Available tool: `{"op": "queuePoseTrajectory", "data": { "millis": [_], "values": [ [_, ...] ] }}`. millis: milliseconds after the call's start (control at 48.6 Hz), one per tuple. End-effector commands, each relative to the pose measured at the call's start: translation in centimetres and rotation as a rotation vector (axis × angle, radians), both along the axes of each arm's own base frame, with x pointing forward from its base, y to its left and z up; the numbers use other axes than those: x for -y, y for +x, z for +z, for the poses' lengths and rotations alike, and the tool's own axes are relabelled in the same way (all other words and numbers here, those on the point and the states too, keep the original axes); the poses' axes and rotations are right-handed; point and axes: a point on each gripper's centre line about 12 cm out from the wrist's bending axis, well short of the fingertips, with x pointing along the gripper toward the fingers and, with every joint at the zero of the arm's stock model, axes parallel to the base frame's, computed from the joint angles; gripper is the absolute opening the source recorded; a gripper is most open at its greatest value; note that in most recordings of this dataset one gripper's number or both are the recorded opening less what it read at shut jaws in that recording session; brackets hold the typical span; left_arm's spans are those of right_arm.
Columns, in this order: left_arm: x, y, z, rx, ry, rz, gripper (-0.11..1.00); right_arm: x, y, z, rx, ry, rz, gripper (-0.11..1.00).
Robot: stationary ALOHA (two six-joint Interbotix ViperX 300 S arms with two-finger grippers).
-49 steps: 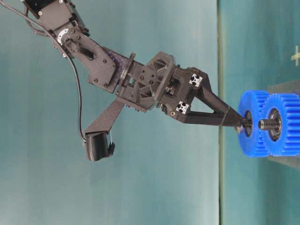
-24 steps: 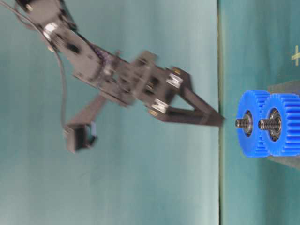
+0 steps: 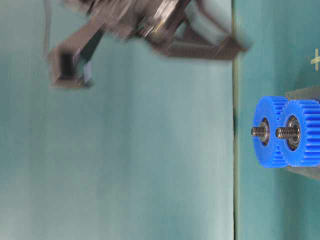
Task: Insert the washer onto the shaft.
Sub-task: 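Move the right gripper back right to the remaining washer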
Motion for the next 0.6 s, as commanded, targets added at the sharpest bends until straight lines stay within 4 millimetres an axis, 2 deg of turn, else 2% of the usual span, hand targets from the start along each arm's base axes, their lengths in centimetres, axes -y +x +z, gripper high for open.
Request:
{"op": "queuePoseTrajectory", "data": {
  "millis": [0,247,576],
  "values": [
    [-0.1,0.2,0.7,0.021,0.002,0.003,0.00,-0.9,-0.2,-0.8,0.030,0.014,0.001,0.72],
    [-0.1,0.3,1.0,0.029,0.002,0.003,0.00,-1.0,0.6,-5.1,0.024,0.033,-0.046,0.72],
    [-0.1,0.3,1.2,0.031,0.002,0.003,0.00,-1.0,1.4,-7.3,0.002,0.022,-0.041,0.71]
  ]
}}
